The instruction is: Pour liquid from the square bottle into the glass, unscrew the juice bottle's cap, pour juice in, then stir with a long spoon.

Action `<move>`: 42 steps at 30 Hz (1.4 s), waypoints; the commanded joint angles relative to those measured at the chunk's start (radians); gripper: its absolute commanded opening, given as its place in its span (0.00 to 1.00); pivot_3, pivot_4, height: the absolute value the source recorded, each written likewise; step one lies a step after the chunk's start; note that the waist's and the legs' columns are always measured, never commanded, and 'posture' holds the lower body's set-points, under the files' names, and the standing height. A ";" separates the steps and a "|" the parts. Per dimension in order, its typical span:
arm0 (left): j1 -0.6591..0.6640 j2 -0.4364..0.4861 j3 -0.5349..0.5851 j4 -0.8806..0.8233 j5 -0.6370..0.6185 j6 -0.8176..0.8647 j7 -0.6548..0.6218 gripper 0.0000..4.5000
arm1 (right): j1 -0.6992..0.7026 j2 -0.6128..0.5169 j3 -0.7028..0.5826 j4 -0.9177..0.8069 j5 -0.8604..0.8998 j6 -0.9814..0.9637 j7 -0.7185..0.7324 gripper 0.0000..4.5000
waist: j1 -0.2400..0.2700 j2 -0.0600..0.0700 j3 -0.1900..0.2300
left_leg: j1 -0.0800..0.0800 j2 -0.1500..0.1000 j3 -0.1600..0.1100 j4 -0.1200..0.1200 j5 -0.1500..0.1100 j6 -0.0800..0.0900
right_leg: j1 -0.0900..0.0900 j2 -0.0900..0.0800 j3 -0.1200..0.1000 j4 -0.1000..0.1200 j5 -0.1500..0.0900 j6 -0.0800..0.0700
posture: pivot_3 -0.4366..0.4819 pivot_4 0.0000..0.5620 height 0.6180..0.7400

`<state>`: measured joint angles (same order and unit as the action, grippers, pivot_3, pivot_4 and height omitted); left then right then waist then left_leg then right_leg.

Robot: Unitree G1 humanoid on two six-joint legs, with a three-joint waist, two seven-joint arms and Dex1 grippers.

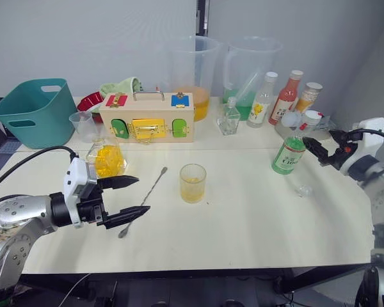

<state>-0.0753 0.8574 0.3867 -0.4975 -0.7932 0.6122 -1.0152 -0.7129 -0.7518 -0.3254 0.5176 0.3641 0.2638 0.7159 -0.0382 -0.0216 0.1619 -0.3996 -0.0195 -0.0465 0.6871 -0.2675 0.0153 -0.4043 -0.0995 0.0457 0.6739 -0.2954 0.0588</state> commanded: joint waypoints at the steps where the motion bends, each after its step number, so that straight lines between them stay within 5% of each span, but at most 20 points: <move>1: 0.016 -0.008 0.036 -0.082 -0.046 0.003 0.041 1.00 | -0.107 -0.020 0.017 0.126 -0.033 -0.073 0.036 1.00 | 0.002 0.000 0.000 | 0.000 0.000 0.000 0.000 0.000 0.000 | 0.000 0.000 0.000 -0.002 0.000 0.000 | 0.48 0.27 1.00; 11: 0.031 -0.036 0.045 -0.087 -0.021 -0.023 0.151 1.00 | -0.296 0.005 0.087 0.388 -0.115 -0.171 0.087 1.00 | -0.003 0.000 0.000 | 0.000 0.000 0.001 -0.002 0.000 0.000 | 0.000 0.000 0.000 -0.004 0.000 0.000 | 0.48 0.27 1.00; 20: 0.035 -0.099 0.018 -0.121 -0.041 -0.019 0.236 1.00 | -0.330 0.014 0.078 0.465 -0.123 -0.232 0.084 0.36 | -0.003 0.000 0.000 | 0.000 0.000 0.000 -0.005 0.001 -0.001 | 0.000 0.000 0.000 -0.006 0.000 0.000 | 0.48 0.27 1.00; 22: 0.023 -0.100 0.012 -0.107 -0.042 -0.020 0.235 1.00 | -0.319 0.008 0.073 0.434 -0.114 -0.223 0.094 0.28 | -0.001 0.000 0.000 | -0.001 0.000 0.001 -0.005 0.001 -0.001 | 0.000 0.000 0.000 -0.006 0.000 0.000 | 0.48 0.27 1.00; 29: -0.057 -0.091 -0.024 -0.022 -0.040 -0.002 0.223 1.00 | -0.215 -0.010 0.051 0.124 -0.026 -0.051 0.157 0.28 | 0.000 0.001 0.000 | -0.002 0.000 0.000 -0.005 0.001 -0.001 | -0.002 0.000 -0.001 -0.003 0.000 0.000 | 0.48 0.27 1.00; 42: -0.159 0.010 -0.149 0.122 -0.052 0.005 -0.073 1.00 | 0.212 0.007 0.006 -0.928 0.451 0.556 0.088 0.28 | 0.000 0.001 0.000 | -0.005 0.000 -0.002 -0.006 0.001 -0.001 | -0.005 0.000 -0.001 -0.001 0.000 0.000 | 0.48 0.27 1.00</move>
<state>-0.2195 0.8473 0.2339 -0.3756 -0.8456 0.6296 -1.0533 -0.4914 -0.7443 -0.2724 -0.2964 0.7357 0.7995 0.8276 -0.0383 -0.0203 0.1624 -0.4048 -0.0196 -0.0485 0.6812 -0.2667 0.0141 -0.4097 -0.0991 0.0442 0.6727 -0.2953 0.0586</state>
